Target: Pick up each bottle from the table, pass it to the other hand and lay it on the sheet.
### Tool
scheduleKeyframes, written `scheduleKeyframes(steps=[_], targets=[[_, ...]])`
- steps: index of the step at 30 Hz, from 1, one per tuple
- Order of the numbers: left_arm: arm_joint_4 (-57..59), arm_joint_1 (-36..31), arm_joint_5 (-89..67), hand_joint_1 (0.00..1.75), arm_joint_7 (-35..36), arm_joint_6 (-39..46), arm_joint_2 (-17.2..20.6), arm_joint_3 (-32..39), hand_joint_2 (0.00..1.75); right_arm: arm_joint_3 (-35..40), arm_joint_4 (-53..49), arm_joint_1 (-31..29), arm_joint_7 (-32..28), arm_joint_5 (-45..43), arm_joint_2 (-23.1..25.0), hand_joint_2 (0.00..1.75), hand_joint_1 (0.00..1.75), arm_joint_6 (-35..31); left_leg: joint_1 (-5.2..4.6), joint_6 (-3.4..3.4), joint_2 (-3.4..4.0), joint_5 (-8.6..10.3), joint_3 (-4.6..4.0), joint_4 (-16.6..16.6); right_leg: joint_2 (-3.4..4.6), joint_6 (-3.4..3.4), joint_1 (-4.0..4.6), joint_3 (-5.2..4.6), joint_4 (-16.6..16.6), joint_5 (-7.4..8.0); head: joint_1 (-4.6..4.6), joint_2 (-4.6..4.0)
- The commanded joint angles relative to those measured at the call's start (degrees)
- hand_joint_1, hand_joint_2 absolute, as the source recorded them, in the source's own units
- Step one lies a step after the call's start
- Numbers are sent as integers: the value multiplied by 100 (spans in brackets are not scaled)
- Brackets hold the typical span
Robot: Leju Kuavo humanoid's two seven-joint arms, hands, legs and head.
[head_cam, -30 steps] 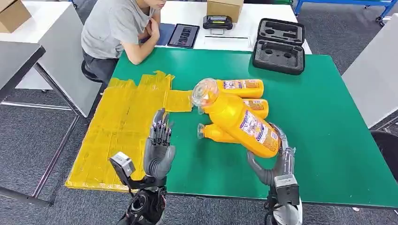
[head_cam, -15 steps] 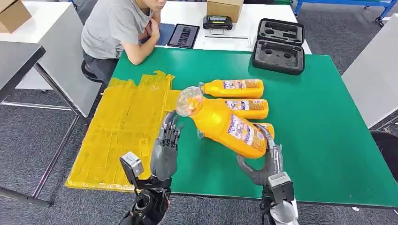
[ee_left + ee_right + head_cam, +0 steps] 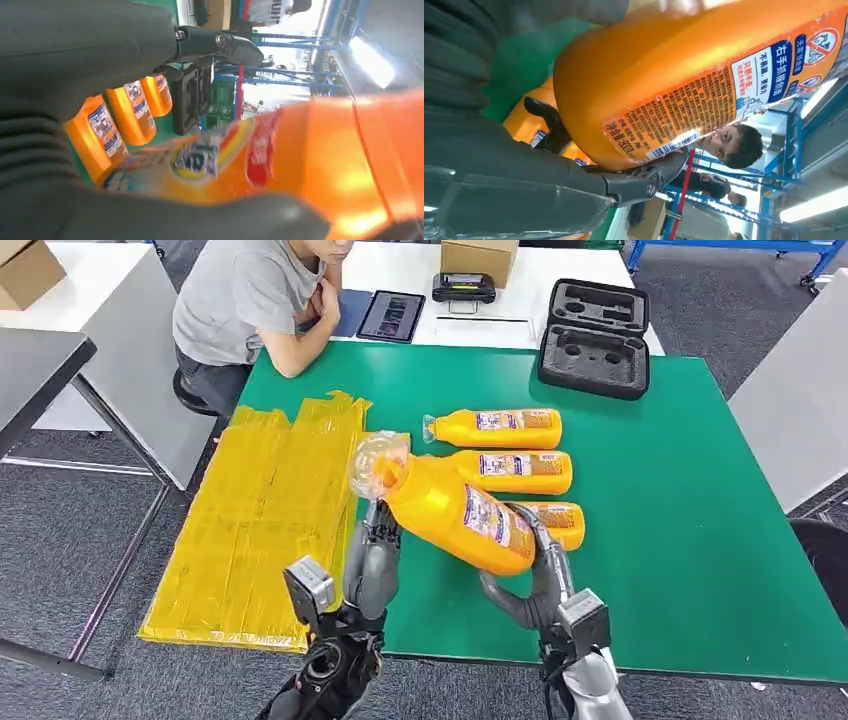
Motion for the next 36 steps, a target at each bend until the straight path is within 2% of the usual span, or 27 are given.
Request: scheduleKeyframes(steps=[1, 10, 20, 36], targets=[[47, -262, -26, 0, 15, 339, 154, -664, 175, -123, 838, -543, -15, -117, 128, 175, 175, -31, 7, -11, 10, -8, 25, -3, 11, -12, 7, 25, -8, -3, 2, 0], [-80, -339, -103, 0, 15, 791, 304, -1047, 175, -425, 751, -799, -15, -374, 226, 175, 175, 135, 7, -14, 16, -14, 32, -1, 17, -16, 8, 29, -5, -7, 0, 0], [-118, -505, -67, 0, 15, 795, 280, -1184, 175, -7, 951, -803, -15, -379, 392, 175, 175, 623, 8, -12, 11, -10, 25, -2, 12, -14, 9, 24, -5, -5, 2, 0], [-270, -488, -88, 0, 15, 907, 298, -1046, 175, 338, 1281, -930, -15, -245, 417, 175, 175, 775, 4, -10, 11, -7, 21, -4, 12, -11, 5, 18, -4, -3, 0, 0]])
